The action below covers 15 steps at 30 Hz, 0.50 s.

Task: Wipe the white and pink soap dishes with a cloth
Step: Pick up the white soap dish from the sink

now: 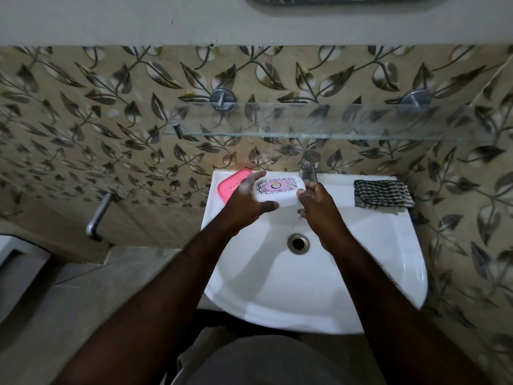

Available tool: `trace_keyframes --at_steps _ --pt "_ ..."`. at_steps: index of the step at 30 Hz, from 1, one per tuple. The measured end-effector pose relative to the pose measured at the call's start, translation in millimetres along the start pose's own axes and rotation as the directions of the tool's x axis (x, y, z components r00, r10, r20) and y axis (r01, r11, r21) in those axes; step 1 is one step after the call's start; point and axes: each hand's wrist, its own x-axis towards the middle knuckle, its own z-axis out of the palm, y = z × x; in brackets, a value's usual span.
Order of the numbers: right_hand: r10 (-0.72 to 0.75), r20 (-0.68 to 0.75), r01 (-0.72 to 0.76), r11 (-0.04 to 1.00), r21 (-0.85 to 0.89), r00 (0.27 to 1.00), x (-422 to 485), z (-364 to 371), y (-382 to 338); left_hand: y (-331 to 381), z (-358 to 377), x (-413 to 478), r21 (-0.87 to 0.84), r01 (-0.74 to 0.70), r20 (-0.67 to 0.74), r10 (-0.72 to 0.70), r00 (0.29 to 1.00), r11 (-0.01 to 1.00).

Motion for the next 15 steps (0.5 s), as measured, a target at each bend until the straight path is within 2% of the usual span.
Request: trace_keyframes --at_steps 2,6,8,11,15 --pt "-0.023 -0.010 0.023 1.000 0.011 1.000 -1 1 -4 4 0 -1 0.104 -0.037 -0.005 0.038 0.999 0.994" --pt "-0.067 -0.067 0.073 0.993 0.090 0.995 -5 5 -16 7 -6 -1 0.125 -0.053 0.018 0.051 0.999 0.991" --pt "-0.072 -0.121 0.083 0.993 0.084 0.990 -5 5 -21 11 -7 2 0.126 -0.077 0.038 0.072 0.997 0.989" --pt "-0.042 -0.182 0.048 0.998 0.030 0.982 -3 2 -26 18 -7 8 0.217 -0.130 0.048 0.123 0.991 0.967" --pt "0.020 -0.111 -0.017 0.999 0.035 0.994 1 -2 -29 22 -12 13 0.345 -0.225 0.068 0.215 0.974 0.911"
